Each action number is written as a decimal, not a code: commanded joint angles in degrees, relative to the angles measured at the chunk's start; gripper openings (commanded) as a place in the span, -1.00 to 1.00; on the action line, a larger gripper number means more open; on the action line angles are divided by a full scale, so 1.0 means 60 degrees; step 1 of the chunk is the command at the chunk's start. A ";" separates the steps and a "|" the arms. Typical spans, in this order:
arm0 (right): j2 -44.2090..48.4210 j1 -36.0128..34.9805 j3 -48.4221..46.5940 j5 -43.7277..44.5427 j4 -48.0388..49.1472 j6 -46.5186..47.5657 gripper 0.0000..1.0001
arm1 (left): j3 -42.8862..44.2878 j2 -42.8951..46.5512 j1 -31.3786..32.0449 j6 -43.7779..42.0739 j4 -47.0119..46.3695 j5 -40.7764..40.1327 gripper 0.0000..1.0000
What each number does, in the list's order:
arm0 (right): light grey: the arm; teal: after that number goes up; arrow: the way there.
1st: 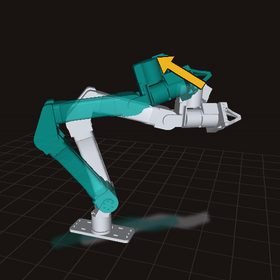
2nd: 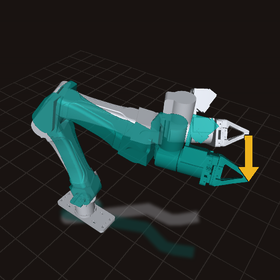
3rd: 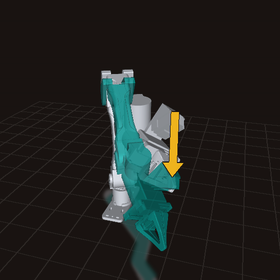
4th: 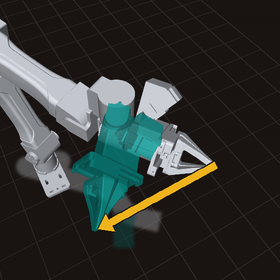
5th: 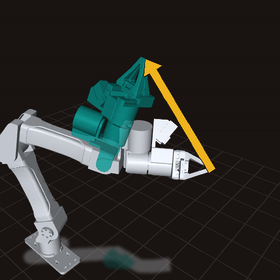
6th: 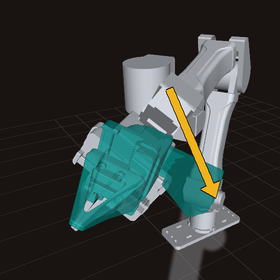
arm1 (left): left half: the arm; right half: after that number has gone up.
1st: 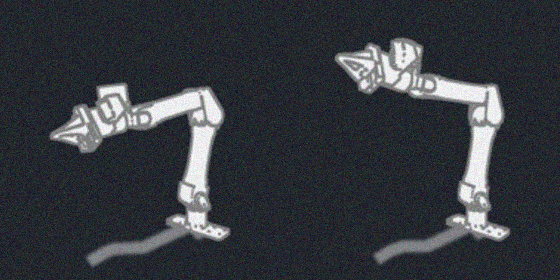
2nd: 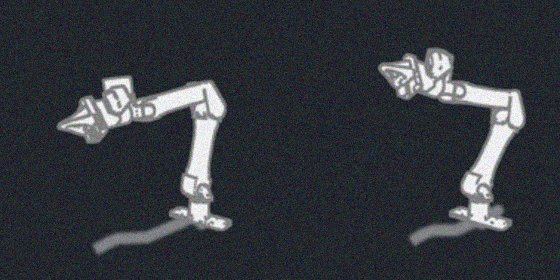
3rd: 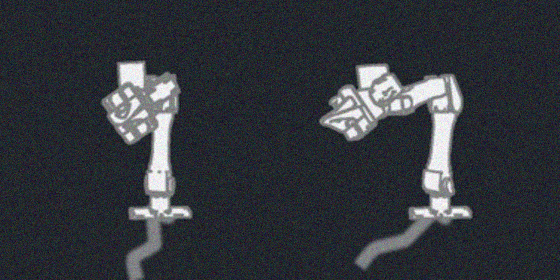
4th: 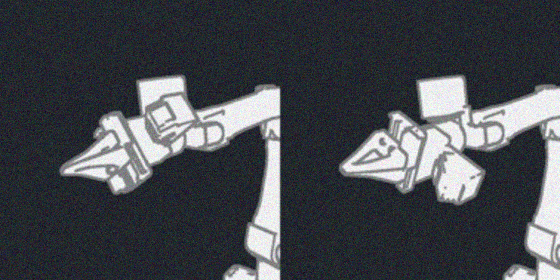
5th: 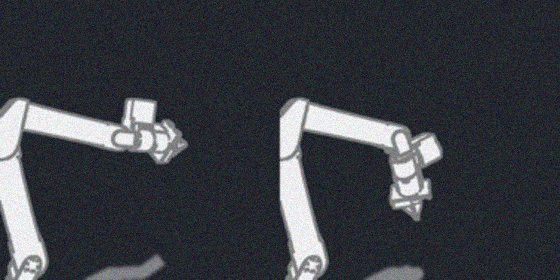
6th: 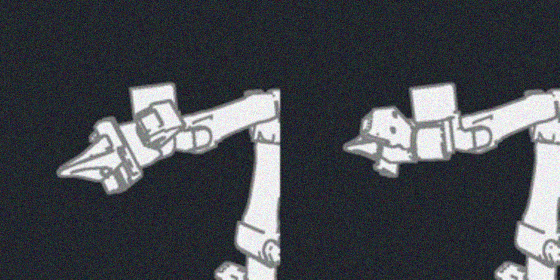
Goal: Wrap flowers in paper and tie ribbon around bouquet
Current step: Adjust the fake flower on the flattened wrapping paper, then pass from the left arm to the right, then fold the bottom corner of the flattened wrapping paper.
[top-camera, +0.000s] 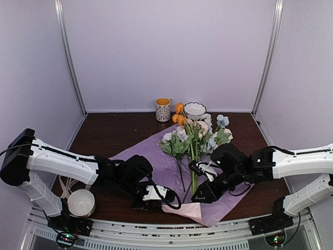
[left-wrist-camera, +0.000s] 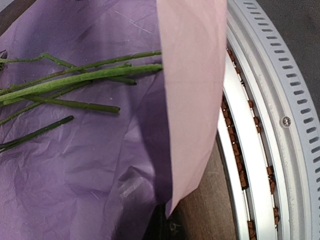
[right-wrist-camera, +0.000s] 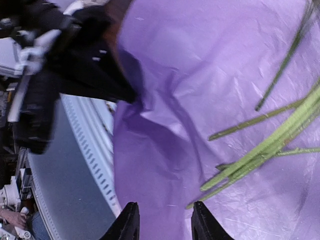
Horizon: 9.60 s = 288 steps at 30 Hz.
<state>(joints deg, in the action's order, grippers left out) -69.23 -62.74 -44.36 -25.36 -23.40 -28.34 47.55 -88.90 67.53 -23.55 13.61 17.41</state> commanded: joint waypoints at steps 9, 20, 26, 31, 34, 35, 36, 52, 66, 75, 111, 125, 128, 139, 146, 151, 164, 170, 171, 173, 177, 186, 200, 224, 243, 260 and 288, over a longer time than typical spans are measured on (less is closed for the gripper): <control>-0.1830 0.1199 0.1005 0.1078 0.1484 -0.2269 -0.18 | -0.0279 -0.0085 -0.0151 0.0342 -0.0335 0.0400 -1.00; -0.3893 0.1199 -0.0491 0.0422 0.2386 -0.2012 -0.20 | -0.0267 -0.0097 -0.0151 0.0278 -0.0307 0.0467 -1.00; -0.4294 0.1205 -0.1022 0.0093 0.2486 -0.1745 -0.20 | -0.0293 -0.0091 -0.0166 0.0349 -0.0316 0.0475 -1.00; -0.3534 0.1205 -0.1218 -0.0088 0.1695 -0.0884 -0.20 | -0.0456 -0.0009 -0.0371 0.0435 -0.0448 0.0733 -1.00; -0.2129 0.1201 -0.0685 -0.0029 0.1303 -0.0153 -0.19 | -0.0464 -0.0070 -0.0435 0.0421 -0.0477 0.0867 -1.00; -0.1639 0.1210 -0.0382 -0.0053 0.1244 0.0012 -0.18 | -0.0435 -0.0086 -0.0430 0.0404 -0.0456 0.0882 -1.00; -0.1133 0.1202 -0.0077 -0.0160 0.1233 0.0119 -0.17 | -0.0426 -0.0098 -0.0442 0.0396 -0.0439 0.0916 -1.00; 0.3508 -0.3204 0.3568 0.3262 0.3371 -0.1337 -0.03 | -0.0432 -0.0201 -0.0663 0.0468 -0.0360 0.1113 -1.00; 0.0811 -0.3798 0.3247 0.4155 0.4122 -0.0879 -0.08 | -0.0425 -0.0235 -0.0678 0.0461 -0.0305 0.1174 -1.00; 0.0449 -0.3796 0.2449 0.3808 0.2813 -0.0033 -1.00 | -0.0029 0.0510 -0.0746 0.0325 0.0341 0.2021 -0.35; -0.2215 0.1231 0.1292 -0.1506 0.2805 -0.0177 -1.00 | 0.0009 0.0509 -0.1762 0.1188 -0.0158 0.1294 0.04; -0.2062 0.1357 0.1176 -0.1644 0.2843 -0.0357 -1.00 | 0.0071 0.0246 -0.0410 0.0359 0.0634 0.1148 0.38; -0.1961 0.1381 0.1119 -0.1673 0.2653 -0.0270 -1.00 | 0.0490 -0.0329 -0.0393 0.0527 0.0683 0.0850 0.29; -0.0458 0.2063 0.1727 -0.1743 0.0470 0.0044 -0.89 | 0.0508 -0.0520 -0.0775 0.0637 0.1078 0.1544 -1.00; 0.0766 0.2007 0.2393 -0.1944 0.0807 -0.0597 -0.36 | 0.0439 -0.0534 -0.1032 0.1077 0.0820 0.2443 -1.00; 0.1870 0.0775 0.2449 -0.0454 0.0610 -0.0715 -0.21 | 0.0406 -0.0660 -0.1219 0.1225 0.0750 0.2815 -1.00; 0.3556 0.1237 0.3969 0.0990 0.3550 -0.3189 -0.29 | 0.0286 -0.0273 -0.1272 0.0785 0.0796 0.2702 -1.00; 0.1371 0.1195 0.3958 -0.0121 0.3941 -0.3247 -0.56 | 0.0368 -0.0354 -0.1279 0.0805 0.0796 0.3039 -1.00; 0.1056 0.1193 0.3928 -0.0317 0.3934 -0.3121 -0.58 | 0.0359 -0.0329 -0.1279 0.0794 0.0794 0.3019 -1.00; 0.0568 0.1176 0.3836 -0.0670 0.3751 -0.2928 -0.62 | 0.0351 -0.0256 -0.1279 0.0790 0.0814 0.3018 -1.00; -0.0396 0.1100 0.3497 -0.0804 0.2204 -0.2488 -0.72 | 0.0380 -0.0146 -0.1279 0.0768 0.0903 0.3049 -1.00; -0.0955 0.1156 0.3493 -0.0180 -0.0200 -0.2215 -0.87 | 0.0385 -0.0616 -0.1666 0.0830 0.1122 0.3523 -1.00; 0.2302 0.1481 0.1809 -0.1149 -0.1088 -0.0267 -0.57 | 0.1278 -0.2004 -0.2097 0.0362 0.2230 0.4172 -1.00; 0.1171 -0.2143 0.3118 0.2221 0.3256 -0.0274 -0.16 | 0.1131 -0.2219 -0.2391 0.0527 0.2076 0.4518 -1.00; -0.0275 0.1150 0.2353 0.0129 0.1305 -0.0419 -1.00 | 0.1215 -0.2246 -0.2449 0.0228 0.2581 0.4394 -1.00; -0.2022 0.1343 0.1572 -0.0421 0.0927 -0.0321 -0.98 | 0.1757 -0.1814 -0.2451 0.1115 0.3026 0.4609 0.00; -0.1635 0.2078 0.1757 0.0527 0.0866 0.0028 -0.92 | 0.1962 -0.3622 -0.2727 0.3531 0.3687 0.3661 -1.00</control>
<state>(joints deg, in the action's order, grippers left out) -79.35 -50.96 -34.22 -25.30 -16.58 -29.50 58.83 -109.19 51.88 -3.18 30.65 42.61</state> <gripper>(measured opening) 0.029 0.010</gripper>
